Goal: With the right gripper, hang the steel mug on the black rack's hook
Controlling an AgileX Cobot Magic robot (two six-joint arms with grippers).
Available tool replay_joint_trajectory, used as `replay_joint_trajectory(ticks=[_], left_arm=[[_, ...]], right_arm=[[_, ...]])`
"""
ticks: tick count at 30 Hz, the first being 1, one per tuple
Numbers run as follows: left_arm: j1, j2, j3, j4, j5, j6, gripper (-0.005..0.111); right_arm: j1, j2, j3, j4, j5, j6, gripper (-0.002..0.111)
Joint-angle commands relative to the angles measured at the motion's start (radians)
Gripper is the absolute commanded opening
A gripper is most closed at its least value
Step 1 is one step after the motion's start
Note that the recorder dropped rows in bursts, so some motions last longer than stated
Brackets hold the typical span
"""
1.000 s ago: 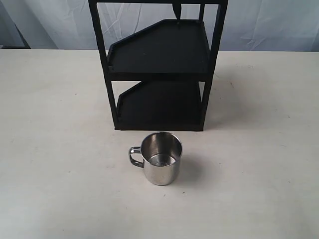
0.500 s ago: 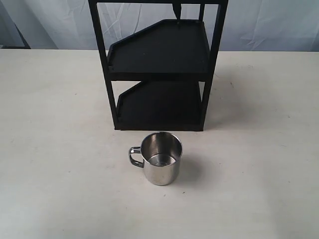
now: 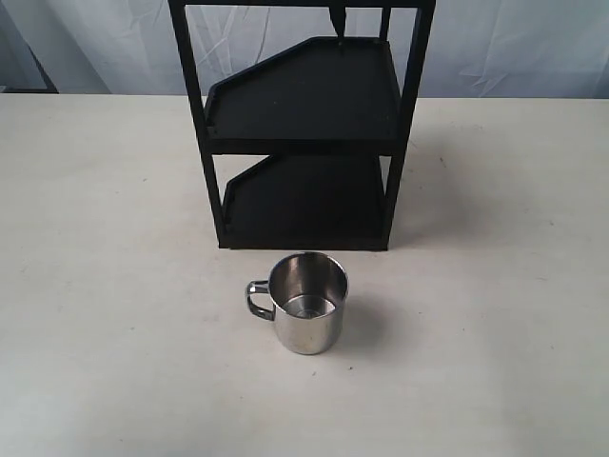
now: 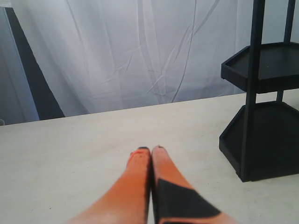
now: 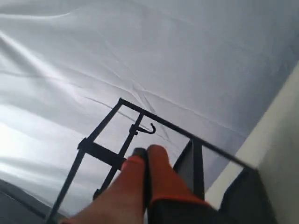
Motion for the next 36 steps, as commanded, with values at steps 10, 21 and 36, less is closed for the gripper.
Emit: replay_joint_trajectory(ticks=[10,21,36], left_arm=[[-0.005,-0.005,0.0,0.001,-0.005,-0.002,0.002],[-0.005,-0.005,0.0,0.001,-0.005,-0.002,0.002],[-0.005,-0.005,0.0,0.001,-0.005,-0.002,0.002]], right_arm=[[-0.001,0.849,-0.569,-0.34,0.51,-0.556,-0.001],[0.477,1.537,-0.773,-0.361,0.568,-0.588,0.058],[0.5,1.688,-0.812,-0.301,0.534,-0.578,0.055]])
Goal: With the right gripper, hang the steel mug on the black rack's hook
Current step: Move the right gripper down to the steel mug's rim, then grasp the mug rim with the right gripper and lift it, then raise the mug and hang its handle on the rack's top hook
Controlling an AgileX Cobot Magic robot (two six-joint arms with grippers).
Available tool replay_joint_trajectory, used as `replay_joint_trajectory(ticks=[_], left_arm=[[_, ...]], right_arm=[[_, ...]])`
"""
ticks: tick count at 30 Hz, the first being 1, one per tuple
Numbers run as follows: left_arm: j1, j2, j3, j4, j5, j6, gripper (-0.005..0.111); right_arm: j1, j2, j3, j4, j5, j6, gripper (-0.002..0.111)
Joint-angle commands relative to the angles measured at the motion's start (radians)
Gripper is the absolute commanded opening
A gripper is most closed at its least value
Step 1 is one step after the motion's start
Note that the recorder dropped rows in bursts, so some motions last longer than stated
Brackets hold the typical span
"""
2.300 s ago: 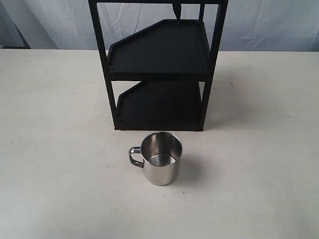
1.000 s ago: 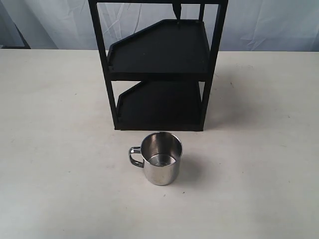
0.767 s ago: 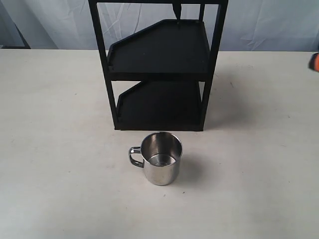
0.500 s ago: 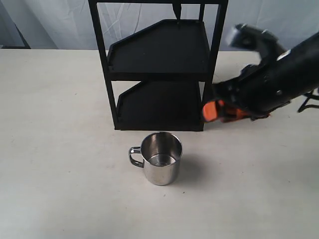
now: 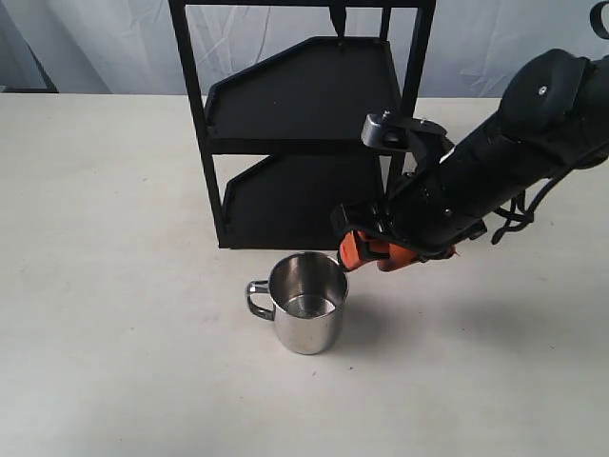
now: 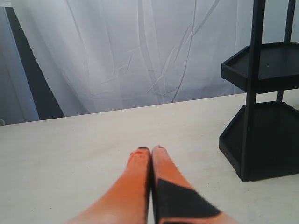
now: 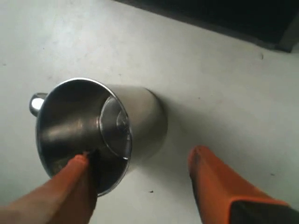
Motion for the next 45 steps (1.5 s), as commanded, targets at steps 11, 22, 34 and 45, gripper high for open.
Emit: replay_joint_trajectory(ticks=[11,22,34,45], left_arm=[[-0.005,-0.005,0.0,0.001,-0.005,-0.002,0.002],[-0.005,-0.005,0.0,0.001,-0.005,-0.002,0.002],[-0.005,-0.005,0.0,0.001,-0.005,-0.002,0.002],[-0.005,-0.005,0.0,0.001,-0.005,-0.002,0.002]], right_arm=[[0.052,0.118,-0.029,-0.01,-0.045,-0.012,0.055],[0.052,0.165,-0.029,-0.001,-0.049,-0.01,0.0],[0.05,-0.048,0.108,0.349,0.012,-0.075,-0.001],[-0.126,-0.205,0.185,0.889,0.211,-0.261,-0.001]])
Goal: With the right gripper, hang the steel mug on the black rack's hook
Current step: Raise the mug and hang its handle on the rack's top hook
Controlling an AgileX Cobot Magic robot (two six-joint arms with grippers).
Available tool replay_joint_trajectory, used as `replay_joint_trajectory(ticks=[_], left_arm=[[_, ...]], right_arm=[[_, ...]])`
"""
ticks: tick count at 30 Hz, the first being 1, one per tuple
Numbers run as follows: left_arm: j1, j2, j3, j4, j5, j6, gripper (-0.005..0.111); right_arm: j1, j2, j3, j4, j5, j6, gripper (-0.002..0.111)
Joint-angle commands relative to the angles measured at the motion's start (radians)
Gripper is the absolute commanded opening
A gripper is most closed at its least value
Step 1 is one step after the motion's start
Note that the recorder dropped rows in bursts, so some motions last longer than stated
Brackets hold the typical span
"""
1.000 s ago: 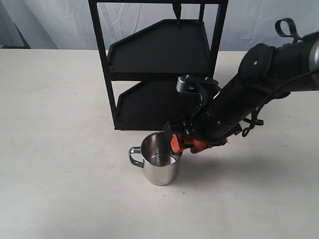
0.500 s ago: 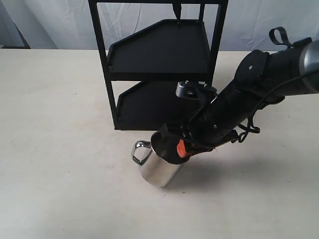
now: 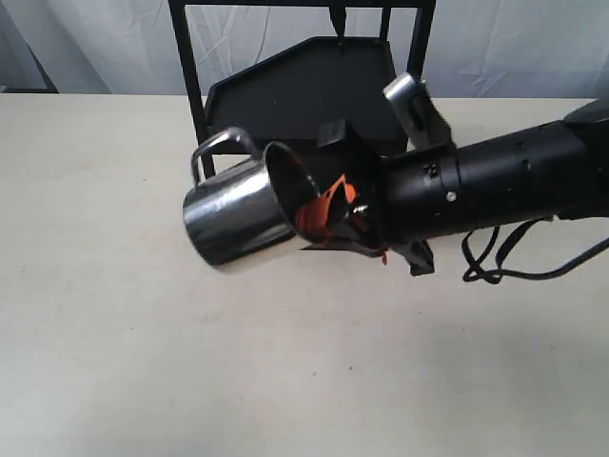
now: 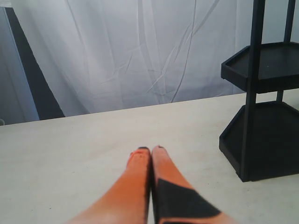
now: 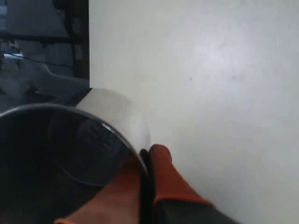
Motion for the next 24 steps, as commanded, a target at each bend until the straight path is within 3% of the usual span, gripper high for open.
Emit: replay_joint_trajectory(ticks=[1,4,7,24], left_arm=[[-0.005,-0.005,0.0,0.001,-0.005,-0.002,0.002],[-0.005,-0.005,0.0,0.001,-0.005,-0.002,0.002],[-0.005,-0.005,0.0,0.001,-0.005,-0.002,0.002],[-0.005,-0.005,0.0,0.001,-0.005,-0.002,0.002]], right_arm=[[-0.187,-0.033,0.006,0.117,0.135,-0.069,-0.001],[-0.299,-0.008,0.006,0.14,0.19,-0.089,-0.001],[-0.334,0.007,0.004,0.153,0.221,-0.094,-0.001],[-0.339,0.195,0.002,0.219,0.223,-0.094,-0.001]])
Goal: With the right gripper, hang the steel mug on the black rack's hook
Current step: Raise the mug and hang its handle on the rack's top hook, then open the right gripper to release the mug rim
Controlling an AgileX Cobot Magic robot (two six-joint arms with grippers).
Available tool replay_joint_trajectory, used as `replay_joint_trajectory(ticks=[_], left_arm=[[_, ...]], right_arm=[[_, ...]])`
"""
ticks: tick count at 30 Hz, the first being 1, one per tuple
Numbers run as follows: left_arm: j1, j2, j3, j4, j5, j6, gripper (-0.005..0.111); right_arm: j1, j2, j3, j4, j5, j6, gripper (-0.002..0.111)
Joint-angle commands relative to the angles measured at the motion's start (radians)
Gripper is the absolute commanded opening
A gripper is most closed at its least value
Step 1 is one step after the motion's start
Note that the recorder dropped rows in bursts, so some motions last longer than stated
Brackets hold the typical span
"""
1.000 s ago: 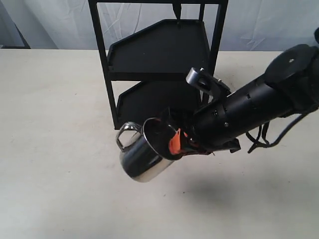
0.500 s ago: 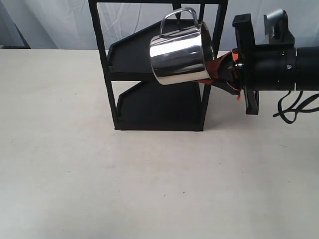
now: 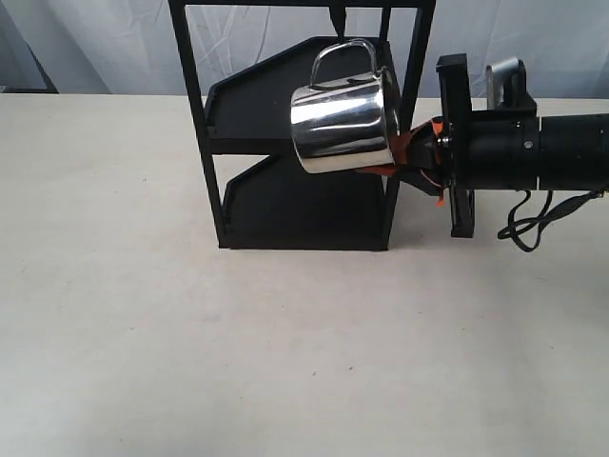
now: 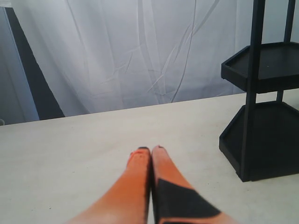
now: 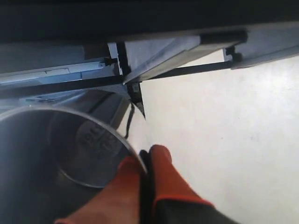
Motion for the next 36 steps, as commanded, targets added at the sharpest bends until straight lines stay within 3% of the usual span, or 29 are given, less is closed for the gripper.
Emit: replay_joint_trajectory(ticks=[1,7,14,36], left_arm=[[-0.005,-0.005,0.0,0.001,-0.005,-0.002,0.002],[-0.005,-0.005,0.0,0.001,-0.005,-0.002,0.002],[-0.005,-0.005,0.0,0.001,-0.005,-0.002,0.002],[-0.005,-0.005,0.0,0.001,-0.005,-0.002,0.002]], right_arm=[[-0.006,0.041,0.001,0.016,-0.016,0.0,-0.001],[-0.006,0.06,0.001,0.005,-0.021,-0.026,-0.001],[-0.004,0.056,0.001,0.063,0.145,-0.077,-0.001],[-0.004,0.042,-0.06,0.063,0.07,-0.081,-0.001]])
